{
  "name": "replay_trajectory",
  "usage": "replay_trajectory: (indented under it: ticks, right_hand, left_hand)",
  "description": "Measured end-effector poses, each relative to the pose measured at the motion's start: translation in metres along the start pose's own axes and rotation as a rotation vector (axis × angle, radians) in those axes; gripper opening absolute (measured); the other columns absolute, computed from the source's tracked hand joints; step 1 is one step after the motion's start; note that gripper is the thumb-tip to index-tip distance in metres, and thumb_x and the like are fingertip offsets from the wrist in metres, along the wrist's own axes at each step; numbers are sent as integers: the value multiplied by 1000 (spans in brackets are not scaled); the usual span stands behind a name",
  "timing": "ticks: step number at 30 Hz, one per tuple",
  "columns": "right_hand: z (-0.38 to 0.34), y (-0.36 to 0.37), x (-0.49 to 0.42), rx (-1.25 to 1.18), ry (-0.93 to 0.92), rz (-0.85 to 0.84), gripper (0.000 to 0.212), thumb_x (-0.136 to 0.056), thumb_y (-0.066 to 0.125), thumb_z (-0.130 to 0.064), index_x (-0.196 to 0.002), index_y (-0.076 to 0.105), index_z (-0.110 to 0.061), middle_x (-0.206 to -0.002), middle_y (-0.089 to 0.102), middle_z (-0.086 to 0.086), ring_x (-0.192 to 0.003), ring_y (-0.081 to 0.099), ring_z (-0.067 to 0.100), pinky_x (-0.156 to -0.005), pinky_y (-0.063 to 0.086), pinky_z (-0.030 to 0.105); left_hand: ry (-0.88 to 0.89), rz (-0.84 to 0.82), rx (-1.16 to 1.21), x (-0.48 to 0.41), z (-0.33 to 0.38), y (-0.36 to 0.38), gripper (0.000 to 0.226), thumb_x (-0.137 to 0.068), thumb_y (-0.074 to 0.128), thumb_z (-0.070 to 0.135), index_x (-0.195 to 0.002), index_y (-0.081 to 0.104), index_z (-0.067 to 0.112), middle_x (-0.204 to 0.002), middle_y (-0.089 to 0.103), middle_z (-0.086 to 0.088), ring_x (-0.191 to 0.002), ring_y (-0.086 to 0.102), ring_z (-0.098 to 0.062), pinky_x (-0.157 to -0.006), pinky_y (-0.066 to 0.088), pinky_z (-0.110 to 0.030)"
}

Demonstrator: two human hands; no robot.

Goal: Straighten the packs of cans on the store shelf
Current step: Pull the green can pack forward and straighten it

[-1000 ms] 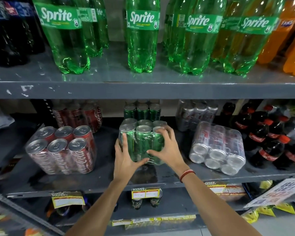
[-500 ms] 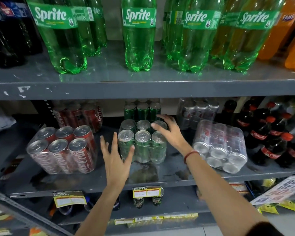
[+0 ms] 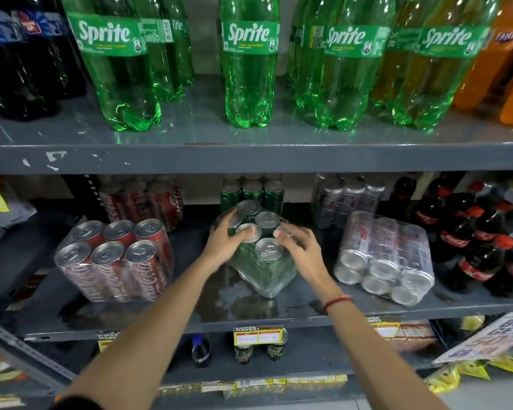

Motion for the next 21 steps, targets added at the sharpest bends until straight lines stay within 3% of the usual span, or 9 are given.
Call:
replay_trajectory:
  ticks: [4, 6, 9, 13, 16, 18, 21]
  right_hand:
    - [-5, 23, 64, -44, -4, 290, 71, -69, 50, -71, -122, 63, -24, -129, 47, 1, -125, 40, 18, -109, 30, 33]
    - [-10, 48, 89, -21, -9, 295, 76, -73, 39, -74, -130, 56, -27, -137, 38, -1, -129, 29, 14, -106, 23, 26]
    - [-12, 72, 102, -26, -41, 164, 75, -75, 33, -79, -134, 49, -35, -146, 28, -4, -136, 22, 9, -109, 21, 25]
    - [-8, 37, 84, 1, -54, 192, 68, -80, 38, -72, -134, 49, -31, -140, 36, -1, -133, 37, 17, -112, 33, 43]
    - [-17, -5, 47, 48, -50, 240, 68, -81, 48, -67, -134, 50, -24, -135, 40, 6, -129, 41, 24, -112, 32, 41]
    - [-22, -18, 12, 144, -40, 173, 67, -81, 58, -59, -136, 49, -23, -138, 39, 11, -133, 36, 27, -112, 28, 36]
    - [-23, -10, -31, 295, -2, -49, 76, -74, 66, -58, -140, 44, -28, -143, 38, 15, -138, 31, 31, -114, 25, 40]
  left_hand:
    - [-14, -277, -42, -27, 14, 2, 63, -81, 70, 31, -138, 41, 32, -132, 42, 6, -119, 45, -13, -86, 46, -30]
    - [18, -347, -98, -35, 23, 6, 56, -85, 67, 27, -135, 44, 31, -133, 41, 6, -122, 39, -10, -89, 44, -29]
    - [83, -384, -158, -40, 24, 17, 46, -90, 60, 25, -134, 47, 26, -141, 46, -1, -128, 41, -10, -98, 37, -23]
    - [85, -122, -117, -33, 16, 0, 39, -89, 61, 28, -126, 58, 16, -128, 60, -9, -120, 54, -22, -90, 43, -27]
    - [79, 208, 56, 0, 10, -27, 40, -88, 62, 29, -123, 59, 9, -126, 61, -14, -119, 56, -27, -94, 43, -29]
    - [75, 357, 83, 36, 10, -29, 51, -86, 64, 37, -130, 52, 14, -139, 49, -13, -129, 46, -27, -105, 37, -35]
    - [-12, 294, 82, 69, 10, 1, 86, -75, 73, 45, -145, 28, 26, -158, 6, -13, -144, 15, -30, -113, 21, -40]
Point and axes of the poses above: each hand's wrist, its own x-axis away from the middle knuckle, its own y-axis out of the palm, z = x × y, the point moved 8 cm from there along -x, towards the middle knuckle
